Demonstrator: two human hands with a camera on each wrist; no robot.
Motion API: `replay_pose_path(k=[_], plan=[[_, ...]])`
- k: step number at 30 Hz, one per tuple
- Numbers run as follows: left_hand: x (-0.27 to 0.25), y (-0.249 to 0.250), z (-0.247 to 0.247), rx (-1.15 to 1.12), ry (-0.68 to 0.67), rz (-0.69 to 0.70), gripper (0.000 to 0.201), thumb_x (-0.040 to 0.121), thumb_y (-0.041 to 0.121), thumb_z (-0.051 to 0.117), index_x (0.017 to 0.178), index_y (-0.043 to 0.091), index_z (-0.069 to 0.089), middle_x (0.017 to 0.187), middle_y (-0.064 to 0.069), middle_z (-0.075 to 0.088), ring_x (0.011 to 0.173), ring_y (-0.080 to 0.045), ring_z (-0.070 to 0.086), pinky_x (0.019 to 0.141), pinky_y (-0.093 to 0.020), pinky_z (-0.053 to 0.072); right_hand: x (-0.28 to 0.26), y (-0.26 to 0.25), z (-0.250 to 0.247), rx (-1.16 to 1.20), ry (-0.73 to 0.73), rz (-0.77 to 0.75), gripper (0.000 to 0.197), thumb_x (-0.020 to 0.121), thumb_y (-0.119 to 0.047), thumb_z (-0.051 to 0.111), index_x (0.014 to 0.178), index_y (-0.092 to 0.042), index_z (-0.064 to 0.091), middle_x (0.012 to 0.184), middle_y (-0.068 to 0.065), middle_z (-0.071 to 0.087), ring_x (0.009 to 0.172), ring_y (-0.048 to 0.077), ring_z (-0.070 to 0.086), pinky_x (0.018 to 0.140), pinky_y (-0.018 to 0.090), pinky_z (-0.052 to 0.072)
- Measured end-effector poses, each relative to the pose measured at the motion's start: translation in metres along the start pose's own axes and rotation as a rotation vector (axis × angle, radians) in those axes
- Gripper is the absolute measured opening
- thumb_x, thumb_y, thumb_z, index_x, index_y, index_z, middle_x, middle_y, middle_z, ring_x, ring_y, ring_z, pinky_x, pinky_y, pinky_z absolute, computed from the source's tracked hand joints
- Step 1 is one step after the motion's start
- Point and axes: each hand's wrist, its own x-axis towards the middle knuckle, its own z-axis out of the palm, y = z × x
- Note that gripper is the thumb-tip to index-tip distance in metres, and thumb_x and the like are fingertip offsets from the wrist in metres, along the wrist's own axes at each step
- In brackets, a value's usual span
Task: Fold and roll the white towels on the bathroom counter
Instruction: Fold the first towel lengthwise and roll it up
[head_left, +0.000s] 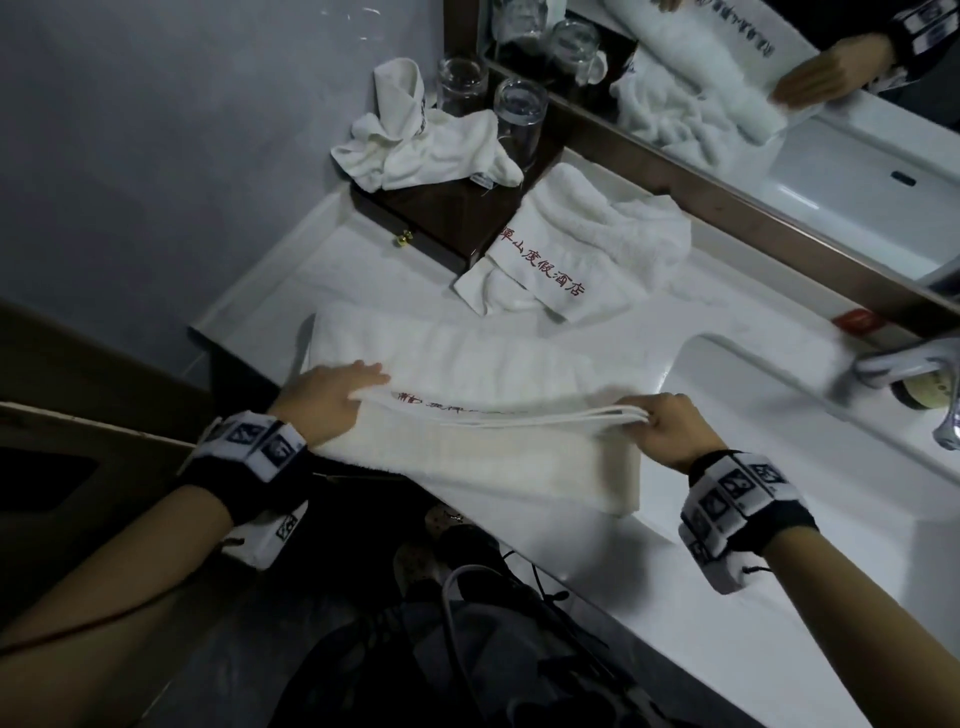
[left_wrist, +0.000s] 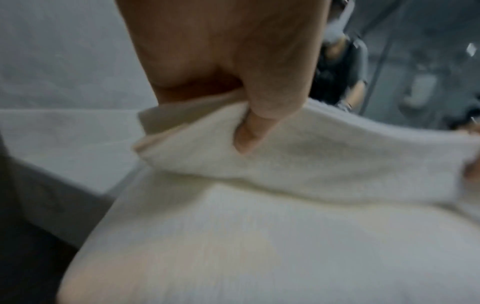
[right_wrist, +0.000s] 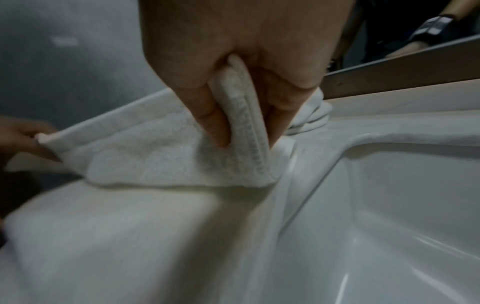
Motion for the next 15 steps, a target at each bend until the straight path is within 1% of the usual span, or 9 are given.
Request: replay_pose_path(k=[2, 3, 4, 6, 8, 10, 11, 13, 15], plan=[[0.003, -0.001, -0.022, -0.139, 0.126, -0.057, 0.034, 0.092, 0.014, 0.045, 0.122, 0.024, 0.057, 0.137, -0.007, 0.051, 0.124, -0.029, 0.048, 0.105, -0.039, 0.039, 0.004, 0.0, -0.012, 0.137, 0.092, -0.007, 0.009, 0.082, -0.012, 0.065, 0.08, -0.021, 0.067, 0.076, 0.01, 0.068, 0.079, 0.025, 0.061, 0.068, 0.031, 0.042], [0.005, 0.001, -0.032, -0.166, 0.213, -0.074, 0.027, 0.093, 0.021, 0.048, 0.117, 0.021, 0.061, 0.129, -0.011, 0.058, 0.116, -0.031, 0.054, 0.099, -0.04, 0.044, 0.006, 0.0, -0.018, 0.174, 0.16, -0.009, 0.003, 0.082, -0.013, 0.065, 0.08, -0.013, 0.066, 0.075, 0.013, 0.067, 0.078, 0.027, 0.061, 0.066, 0.031, 0.04], [0.007, 0.002, -0.04, -0.196, 0.301, -0.073, 0.023, 0.092, 0.024, 0.05, 0.11, 0.018, 0.063, 0.119, -0.013, 0.063, 0.108, -0.031, 0.058, 0.093, -0.037, 0.046, 0.01, 0.0, -0.023, 0.187, 0.245, -0.014, 0.007, 0.084, -0.014, 0.063, 0.081, -0.007, 0.065, 0.075, 0.015, 0.066, 0.078, 0.029, 0.061, 0.064, 0.031, 0.037], [0.01, 0.007, -0.058, -0.251, 0.446, -0.033, 0.021, 0.091, 0.025, 0.055, 0.102, 0.011, 0.066, 0.1, -0.009, 0.067, 0.095, -0.024, 0.061, 0.075, -0.022, 0.04, 0.016, -0.001, -0.032, 0.214, 0.407, -0.03, 0.017, 0.088, -0.017, 0.061, 0.08, -0.003, 0.061, 0.072, 0.018, 0.063, 0.073, 0.029, 0.057, 0.061, 0.031, 0.032], [0.015, 0.013, -0.075, -0.21, 0.511, 0.004, 0.017, 0.089, 0.024, 0.058, 0.091, 0.009, 0.067, 0.086, -0.006, 0.065, 0.084, -0.02, 0.059, 0.065, -0.018, 0.032, 0.024, -0.005, -0.043, 0.268, 0.516, -0.017, 0.022, 0.089, -0.022, 0.06, 0.076, -0.005, 0.057, 0.07, 0.018, 0.059, 0.068, 0.026, 0.051, 0.058, 0.032, 0.028], [0.027, 0.018, -0.095, -0.083, 0.525, 0.026, 0.021, 0.086, 0.026, 0.061, 0.083, 0.007, 0.067, 0.085, -0.017, 0.067, 0.082, -0.027, 0.061, 0.064, -0.026, 0.036, 0.035, -0.011, -0.055, 0.284, 0.572, 0.023, 0.024, 0.087, -0.029, 0.061, 0.072, -0.011, 0.054, 0.067, 0.012, 0.054, 0.067, 0.025, 0.047, 0.058, 0.032, 0.028], [0.036, 0.022, -0.105, -0.011, 0.546, 0.023, 0.025, 0.085, 0.028, 0.061, 0.084, 0.004, 0.067, 0.09, -0.024, 0.065, 0.086, -0.033, 0.061, 0.068, -0.033, 0.04, 0.042, -0.014, -0.062, 0.265, 0.583, 0.047, 0.025, 0.086, -0.031, 0.061, 0.071, -0.013, 0.053, 0.065, 0.011, 0.053, 0.067, 0.025, 0.047, 0.058, 0.033, 0.029], [0.054, 0.033, -0.122, 0.065, 0.586, -0.028, 0.03, 0.086, 0.028, 0.059, 0.097, 0.001, 0.066, 0.104, -0.03, 0.055, 0.096, -0.04, 0.055, 0.079, -0.042, 0.042, 0.059, -0.02, -0.072, 0.292, 0.584, 0.069, 0.025, 0.085, -0.031, 0.06, 0.073, -0.01, 0.055, 0.058, 0.013, 0.053, 0.057, 0.02, 0.052, 0.058, 0.033, 0.035], [0.07, 0.043, -0.128, 0.049, 0.616, -0.03, 0.03, 0.09, 0.022, 0.053, 0.108, 0.0, 0.061, 0.107, -0.024, 0.049, 0.097, -0.04, 0.051, 0.084, -0.038, 0.04, 0.074, -0.025, -0.077, 0.377, 0.584, 0.074, 0.025, 0.087, -0.026, 0.058, 0.086, -0.001, 0.059, 0.066, 0.016, 0.061, 0.055, 0.012, 0.06, 0.063, 0.036, 0.047]])
